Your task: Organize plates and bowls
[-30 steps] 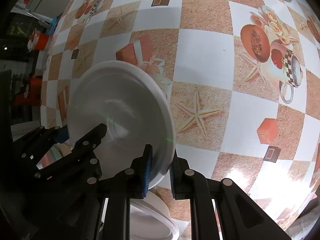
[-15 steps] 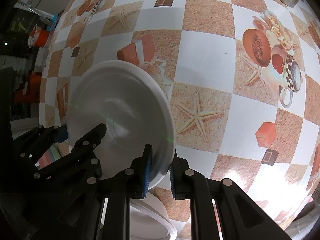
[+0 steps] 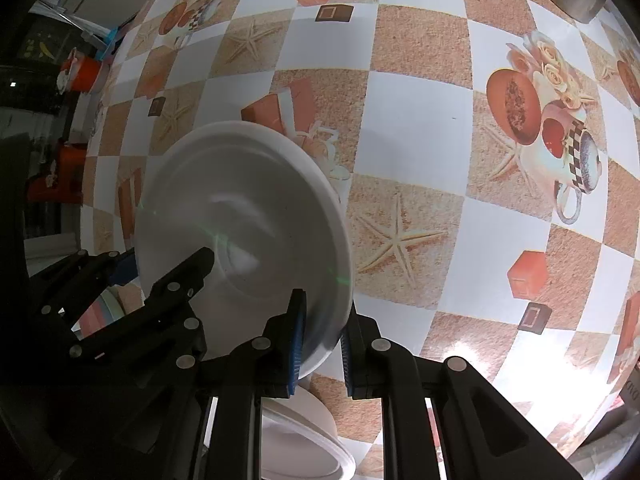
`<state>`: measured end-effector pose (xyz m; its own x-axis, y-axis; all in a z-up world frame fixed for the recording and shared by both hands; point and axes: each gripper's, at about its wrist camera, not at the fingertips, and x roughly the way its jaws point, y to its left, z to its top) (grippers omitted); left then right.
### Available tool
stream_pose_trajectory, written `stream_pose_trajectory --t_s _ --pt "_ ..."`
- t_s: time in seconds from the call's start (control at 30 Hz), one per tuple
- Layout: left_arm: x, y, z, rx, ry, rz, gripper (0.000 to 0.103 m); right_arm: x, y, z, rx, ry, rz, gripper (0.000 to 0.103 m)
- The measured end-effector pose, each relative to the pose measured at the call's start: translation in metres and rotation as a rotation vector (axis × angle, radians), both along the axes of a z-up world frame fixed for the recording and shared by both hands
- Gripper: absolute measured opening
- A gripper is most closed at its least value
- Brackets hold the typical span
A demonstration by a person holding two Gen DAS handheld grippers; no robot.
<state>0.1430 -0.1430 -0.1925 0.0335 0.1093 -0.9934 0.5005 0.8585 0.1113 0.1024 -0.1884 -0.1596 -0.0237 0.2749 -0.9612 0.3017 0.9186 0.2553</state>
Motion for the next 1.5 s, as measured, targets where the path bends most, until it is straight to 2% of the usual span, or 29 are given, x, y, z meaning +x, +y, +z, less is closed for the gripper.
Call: stream_pose_trajectory --t_s 1.1,1.33,1.5 --pt "-0.003 -0.016 -0.002 0.021 -0.008 -0.009 0.036 -0.001 -0.002 -0.008 0.015 0.005 0.005 0.017" --pt "-0.005 -0.019 0.006 0.022 -0.021 -0.033 0.036 0.000 -0.004 -0.006 0.023 -0.001 0.001 0.017" --pt "-0.002 -0.018 0.026 -0.002 -0.063 -0.026 0.036 0.003 -0.008 0.009 0.022 -0.036 0.005 0.018"
